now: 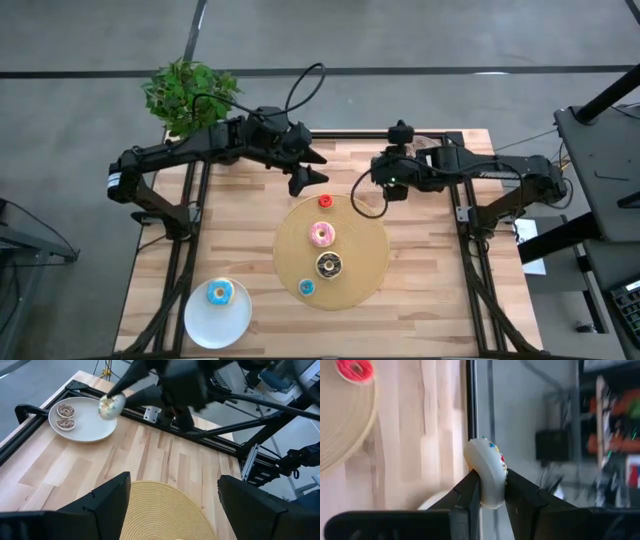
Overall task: Pick & Place donuts
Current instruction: Put the small white donut on the gray plate
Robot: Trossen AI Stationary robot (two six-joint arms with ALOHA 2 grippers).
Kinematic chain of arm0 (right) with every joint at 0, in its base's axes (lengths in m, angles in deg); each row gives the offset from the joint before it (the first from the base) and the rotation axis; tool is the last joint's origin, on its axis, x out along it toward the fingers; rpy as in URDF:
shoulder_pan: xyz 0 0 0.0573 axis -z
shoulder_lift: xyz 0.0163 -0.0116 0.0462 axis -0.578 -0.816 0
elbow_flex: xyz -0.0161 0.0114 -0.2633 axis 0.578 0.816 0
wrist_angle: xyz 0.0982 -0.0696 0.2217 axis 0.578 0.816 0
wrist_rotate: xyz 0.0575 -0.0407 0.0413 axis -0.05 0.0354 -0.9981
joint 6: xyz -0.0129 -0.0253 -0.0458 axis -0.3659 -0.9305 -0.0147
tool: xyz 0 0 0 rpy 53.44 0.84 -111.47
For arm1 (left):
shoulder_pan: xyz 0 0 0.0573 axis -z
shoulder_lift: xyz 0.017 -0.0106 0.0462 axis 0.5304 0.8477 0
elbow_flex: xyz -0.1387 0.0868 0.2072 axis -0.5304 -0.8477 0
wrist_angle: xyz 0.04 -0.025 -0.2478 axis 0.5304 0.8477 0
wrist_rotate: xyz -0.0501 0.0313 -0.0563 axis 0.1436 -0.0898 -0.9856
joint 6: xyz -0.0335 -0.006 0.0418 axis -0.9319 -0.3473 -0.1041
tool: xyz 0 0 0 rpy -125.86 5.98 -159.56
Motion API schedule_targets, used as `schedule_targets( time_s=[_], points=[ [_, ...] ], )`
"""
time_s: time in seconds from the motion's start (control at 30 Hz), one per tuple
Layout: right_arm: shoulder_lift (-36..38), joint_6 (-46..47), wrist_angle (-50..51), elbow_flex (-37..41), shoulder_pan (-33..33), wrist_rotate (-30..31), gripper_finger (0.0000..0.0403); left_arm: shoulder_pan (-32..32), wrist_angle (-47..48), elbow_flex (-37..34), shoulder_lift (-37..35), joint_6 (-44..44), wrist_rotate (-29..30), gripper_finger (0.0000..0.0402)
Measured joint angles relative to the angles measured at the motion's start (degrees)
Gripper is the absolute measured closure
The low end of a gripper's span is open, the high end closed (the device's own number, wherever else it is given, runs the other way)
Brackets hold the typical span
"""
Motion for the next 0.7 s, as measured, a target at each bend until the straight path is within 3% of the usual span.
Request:
schedule_targets(
  time_s=[0.33,0.7],
  points=[
    [0.0,13.42,12.69,0.0,5.84,0.1,0.0322,0.0,1.7,0.0,0.0,0.32,0.0,0.0131],
    [0.02,18.3,14.68,0.0,10.62,0.05,0.0315,-0.02,7.28,0.0,0.0,1.62,0.0,0.0131]
  ],
)
